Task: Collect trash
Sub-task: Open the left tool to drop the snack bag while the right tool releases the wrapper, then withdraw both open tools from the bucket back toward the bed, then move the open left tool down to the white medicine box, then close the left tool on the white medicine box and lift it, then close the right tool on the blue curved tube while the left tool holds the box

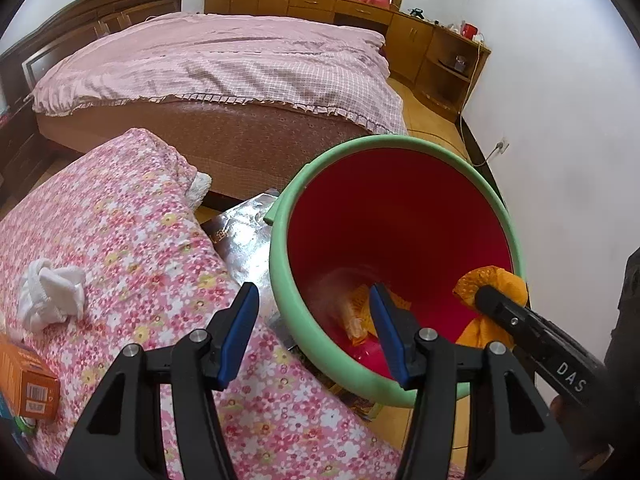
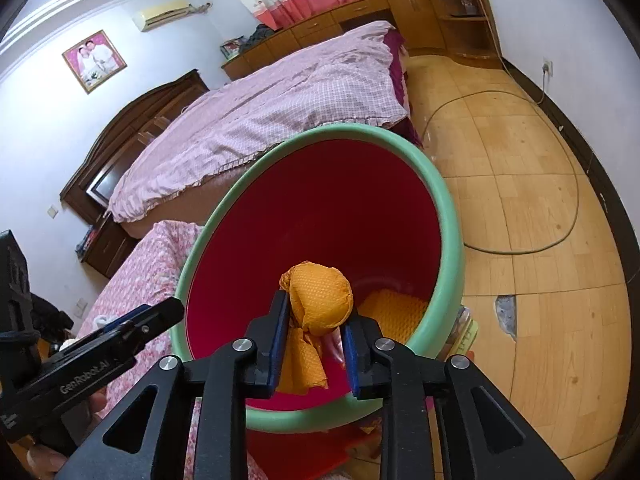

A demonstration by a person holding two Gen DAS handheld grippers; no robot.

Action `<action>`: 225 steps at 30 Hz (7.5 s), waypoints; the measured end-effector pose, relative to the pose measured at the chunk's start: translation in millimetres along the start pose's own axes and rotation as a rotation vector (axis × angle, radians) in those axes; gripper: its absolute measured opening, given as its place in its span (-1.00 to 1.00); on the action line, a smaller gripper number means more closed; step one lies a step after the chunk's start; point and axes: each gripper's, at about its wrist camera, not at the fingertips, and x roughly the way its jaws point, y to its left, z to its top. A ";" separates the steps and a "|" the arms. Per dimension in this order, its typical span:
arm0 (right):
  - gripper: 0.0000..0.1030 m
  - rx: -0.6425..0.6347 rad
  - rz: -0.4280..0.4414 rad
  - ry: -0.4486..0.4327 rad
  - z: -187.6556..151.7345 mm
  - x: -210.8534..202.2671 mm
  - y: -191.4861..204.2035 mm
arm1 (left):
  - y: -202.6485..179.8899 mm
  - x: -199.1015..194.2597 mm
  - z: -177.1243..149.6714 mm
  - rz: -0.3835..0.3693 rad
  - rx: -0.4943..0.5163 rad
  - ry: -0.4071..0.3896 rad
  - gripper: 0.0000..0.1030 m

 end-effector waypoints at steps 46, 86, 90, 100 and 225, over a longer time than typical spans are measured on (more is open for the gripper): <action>0.05 -0.080 0.111 0.032 -62.9 -43.2 94.3 | 143.1 -147.5 -88.7 0.203 -0.228 -0.152 0.11; 0.06 -0.260 0.141 0.172 -117.6 1.9 188.0 | 335.5 -152.9 -139.6 0.372 -0.509 -0.041 0.11; 0.06 -0.253 0.142 0.170 -118.1 0.7 185.4 | 338.6 -154.3 -133.5 0.392 -0.510 -0.032 0.11; 0.06 -0.242 0.137 0.157 -114.8 -5.8 179.0 | 342.3 -136.6 -134.1 0.432 -0.529 0.034 0.11; -0.70 -0.548 0.297 0.338 -204.0 26.6 293.2 | 295.9 -216.1 -230.9 0.430 -0.588 -0.104 0.02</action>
